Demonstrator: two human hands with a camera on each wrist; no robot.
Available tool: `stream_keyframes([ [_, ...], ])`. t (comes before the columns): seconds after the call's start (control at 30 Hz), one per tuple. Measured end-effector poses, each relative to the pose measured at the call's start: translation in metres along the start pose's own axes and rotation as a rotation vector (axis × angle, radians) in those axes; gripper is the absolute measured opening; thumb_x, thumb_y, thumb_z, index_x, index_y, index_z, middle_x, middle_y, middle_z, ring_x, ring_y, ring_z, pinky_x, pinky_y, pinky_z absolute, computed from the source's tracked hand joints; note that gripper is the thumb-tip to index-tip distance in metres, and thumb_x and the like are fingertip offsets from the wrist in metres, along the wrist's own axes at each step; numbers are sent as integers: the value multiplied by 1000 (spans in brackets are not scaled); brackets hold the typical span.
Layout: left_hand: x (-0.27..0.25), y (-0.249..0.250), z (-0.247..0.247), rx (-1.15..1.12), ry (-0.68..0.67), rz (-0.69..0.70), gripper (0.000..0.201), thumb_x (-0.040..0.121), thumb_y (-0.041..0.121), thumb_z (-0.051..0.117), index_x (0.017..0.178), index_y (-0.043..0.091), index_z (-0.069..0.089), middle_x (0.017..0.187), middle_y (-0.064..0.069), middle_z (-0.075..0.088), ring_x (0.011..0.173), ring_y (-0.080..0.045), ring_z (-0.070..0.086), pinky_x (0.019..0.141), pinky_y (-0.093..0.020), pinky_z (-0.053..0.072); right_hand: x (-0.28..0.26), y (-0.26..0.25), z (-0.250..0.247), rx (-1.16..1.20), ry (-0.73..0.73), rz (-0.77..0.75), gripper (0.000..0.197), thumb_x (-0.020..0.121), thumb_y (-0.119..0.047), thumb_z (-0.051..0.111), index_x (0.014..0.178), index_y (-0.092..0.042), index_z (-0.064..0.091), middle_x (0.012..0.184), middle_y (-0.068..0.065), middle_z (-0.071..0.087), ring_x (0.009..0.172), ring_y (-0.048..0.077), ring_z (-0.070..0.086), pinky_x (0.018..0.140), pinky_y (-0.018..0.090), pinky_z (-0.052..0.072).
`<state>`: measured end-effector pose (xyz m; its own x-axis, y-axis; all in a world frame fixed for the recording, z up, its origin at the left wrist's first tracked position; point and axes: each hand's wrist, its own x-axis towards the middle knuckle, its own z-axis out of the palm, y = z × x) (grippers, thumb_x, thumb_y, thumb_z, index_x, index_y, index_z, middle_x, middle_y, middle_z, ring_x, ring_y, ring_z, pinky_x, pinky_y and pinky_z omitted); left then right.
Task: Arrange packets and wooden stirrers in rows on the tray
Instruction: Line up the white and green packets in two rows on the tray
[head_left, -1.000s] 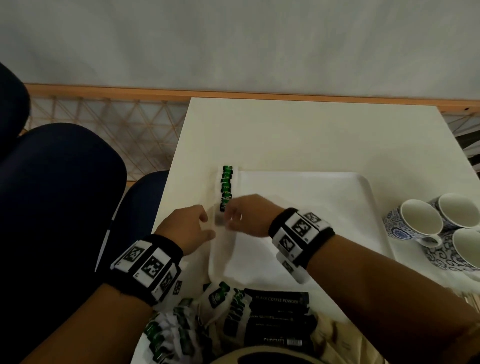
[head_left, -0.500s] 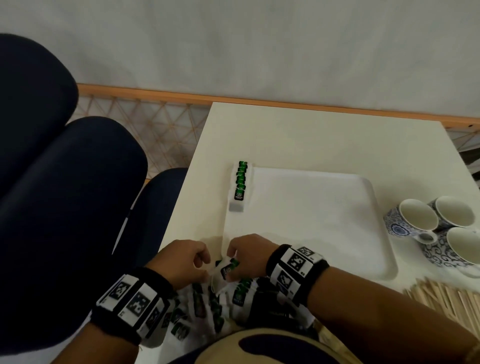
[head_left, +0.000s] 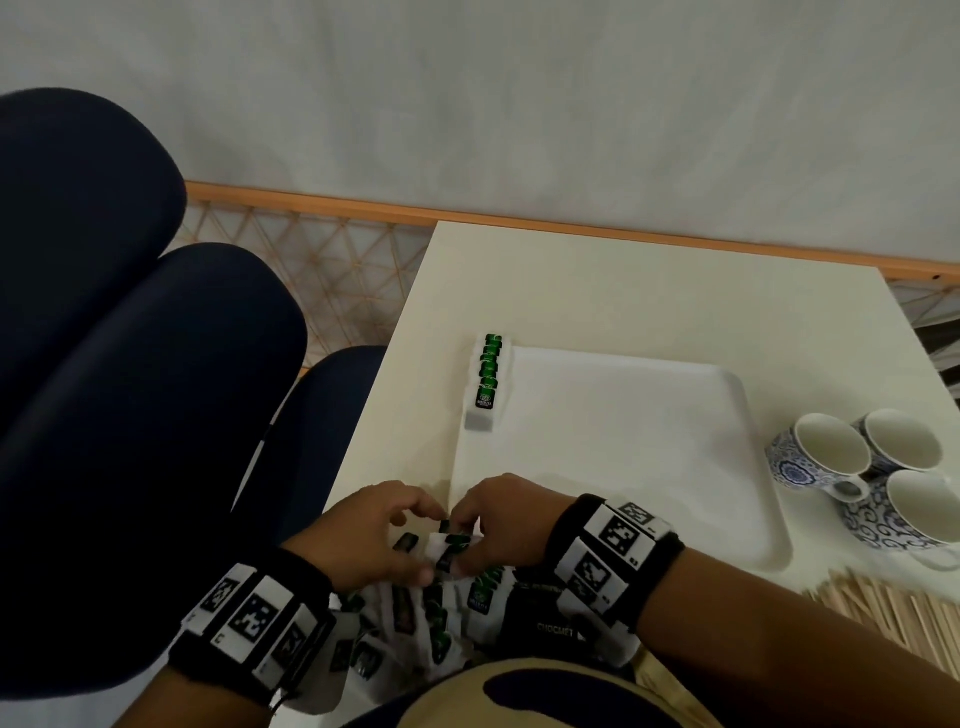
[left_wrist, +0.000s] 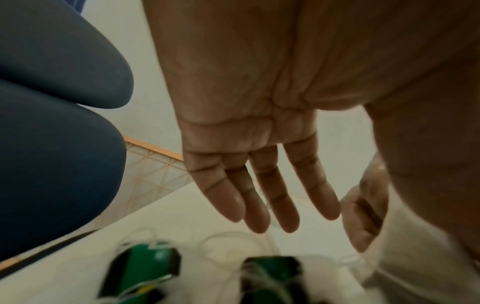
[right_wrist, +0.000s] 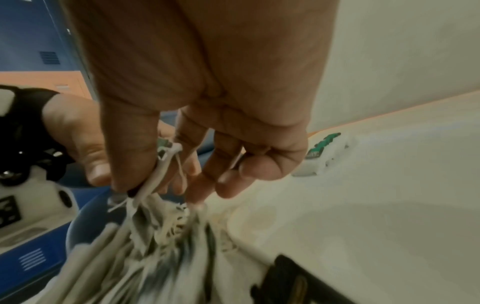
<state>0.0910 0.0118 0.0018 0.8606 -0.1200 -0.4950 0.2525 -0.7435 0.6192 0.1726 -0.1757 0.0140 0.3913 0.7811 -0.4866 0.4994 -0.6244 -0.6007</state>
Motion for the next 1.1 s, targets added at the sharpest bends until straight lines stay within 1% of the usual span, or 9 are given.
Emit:
stream_keyframes([
  [0.1, 3, 3, -9, -200, -75, 64, 45, 68, 36, 83, 106, 44, 61, 113, 21, 62, 105, 3, 57, 88, -20, 46, -4, 0, -11, 98, 46, -9, 26, 79, -38, 75, 98, -19, 72, 88, -2, 68, 82, 13, 61, 75, 31, 49],
  [0.2, 9, 7, -17, -459, -139, 133, 41, 75, 32, 76, 111, 19, 62, 108, -3, 69, 98, -17, 66, 86, -32, 53, -3, 1, -25, 172, 120, -20, 19, 84, -32, 72, 89, -14, 68, 72, -7, 64, 65, 4, 56, 64, 21, 45],
  [0.3, 21, 13, -22, -707, -88, 95, 46, 70, 27, 75, 104, 1, 59, 96, -8, 69, 87, -22, 66, 74, -32, 55, 1, 5, -36, 319, 184, 6, 15, 87, -24, 70, 91, -11, 64, 78, 5, 71, 69, 13, 69, 70, 31, 56],
  [0.43, 38, 20, -24, -868, 68, 37, 18, 82, 1, 69, 97, -5, 59, 88, -14, 70, 77, -23, 69, 64, -29, 57, 5, 11, -39, 538, 357, 8, 32, 84, -16, 73, 100, -18, 46, 84, 11, 67, 72, 27, 72, 65, 37, 59],
  [0.57, 49, 24, -23, -896, 222, -1, 8, 85, -7, 63, 83, -1, 58, 83, -21, 69, 73, -27, 68, 65, -32, 59, 10, 15, -37, 593, 463, -40, 37, 82, -11, 74, 100, -19, 43, 96, 5, 53, 68, 27, 70, 63, 39, 59],
  [0.63, 54, 24, -23, -900, 278, -11, 10, 81, -8, 66, 81, 0, 60, 81, -21, 69, 71, -27, 68, 64, -30, 58, 15, 18, -35, 584, 496, -32, 31, 82, -13, 76, 99, -18, 50, 95, 3, 56, 66, 22, 70, 65, 42, 59],
  [0.77, 59, 23, -22, -872, 337, -19, 18, 74, -8, 74, 86, 1, 65, 84, -21, 71, 72, -28, 68, 60, -29, 56, 24, 22, -33, 628, 535, 15, 28, 80, -17, 78, 99, -20, 58, 80, 2, 65, 61, 10, 68, 64, 35, 59],
  [0.93, 63, 19, -23, -869, 373, -30, 30, 67, -6, 79, 94, 3, 70, 87, -19, 73, 74, -28, 70, 61, -30, 54, 32, 28, -31, 651, 548, 25, 31, 81, -15, 75, 107, -22, 58, 83, 10, 70, 67, 15, 69, 65, 31, 56],
  [1.1, 68, 21, -20, -895, 392, -55, 23, 70, -3, 78, 90, 7, 72, 81, -10, 74, 70, -21, 71, 59, -28, 55, 39, 38, -27, 758, 533, 59, 6, 84, -17, 72, 88, -15, 67, 70, -1, 68, 67, 10, 63, 68, 29, 52],
])
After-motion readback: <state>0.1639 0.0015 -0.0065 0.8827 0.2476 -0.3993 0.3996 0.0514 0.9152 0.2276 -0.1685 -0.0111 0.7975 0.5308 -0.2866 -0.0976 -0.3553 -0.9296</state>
